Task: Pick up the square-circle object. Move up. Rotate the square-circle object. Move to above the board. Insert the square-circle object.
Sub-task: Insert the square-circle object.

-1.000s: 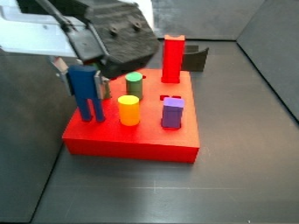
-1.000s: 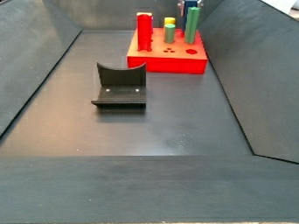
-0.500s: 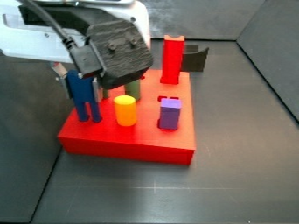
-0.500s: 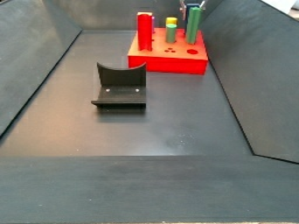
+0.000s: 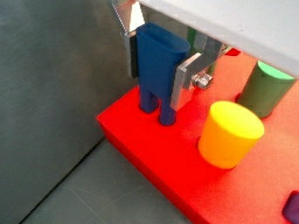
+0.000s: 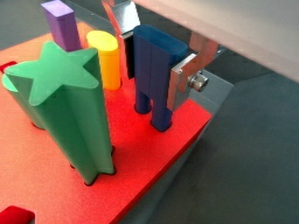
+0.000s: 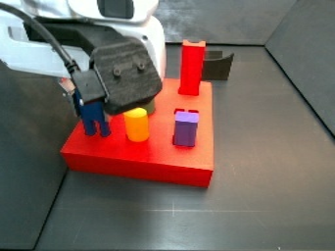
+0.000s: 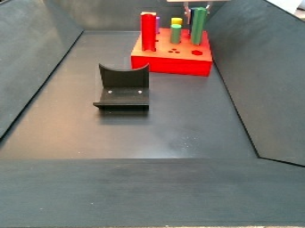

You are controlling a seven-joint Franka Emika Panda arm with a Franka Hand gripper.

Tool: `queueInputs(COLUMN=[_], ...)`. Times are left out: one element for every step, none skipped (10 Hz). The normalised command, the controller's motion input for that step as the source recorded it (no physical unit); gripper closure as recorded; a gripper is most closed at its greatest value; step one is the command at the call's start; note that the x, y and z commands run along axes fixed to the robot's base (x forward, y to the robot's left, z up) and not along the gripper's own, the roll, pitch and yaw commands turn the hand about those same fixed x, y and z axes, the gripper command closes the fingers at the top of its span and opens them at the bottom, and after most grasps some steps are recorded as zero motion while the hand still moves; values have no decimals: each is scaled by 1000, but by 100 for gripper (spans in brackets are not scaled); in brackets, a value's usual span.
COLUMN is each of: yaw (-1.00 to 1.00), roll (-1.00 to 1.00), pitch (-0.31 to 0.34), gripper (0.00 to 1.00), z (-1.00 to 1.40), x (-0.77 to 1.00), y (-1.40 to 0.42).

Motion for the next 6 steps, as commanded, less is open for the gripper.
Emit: queueInputs(yaw=[-134, -20, 0, 0, 20, 91], roll=[0, 0, 96, 73, 23, 0], pitch=[-97, -163, -191, -156, -233, -179], gripper=[100, 100, 100, 100, 100, 100], z=[-611, -617, -889, -934, -797, -123], x=[0, 0, -49, 0, -6, -126], y=[-49, -37, -171, -80, -123, -69])
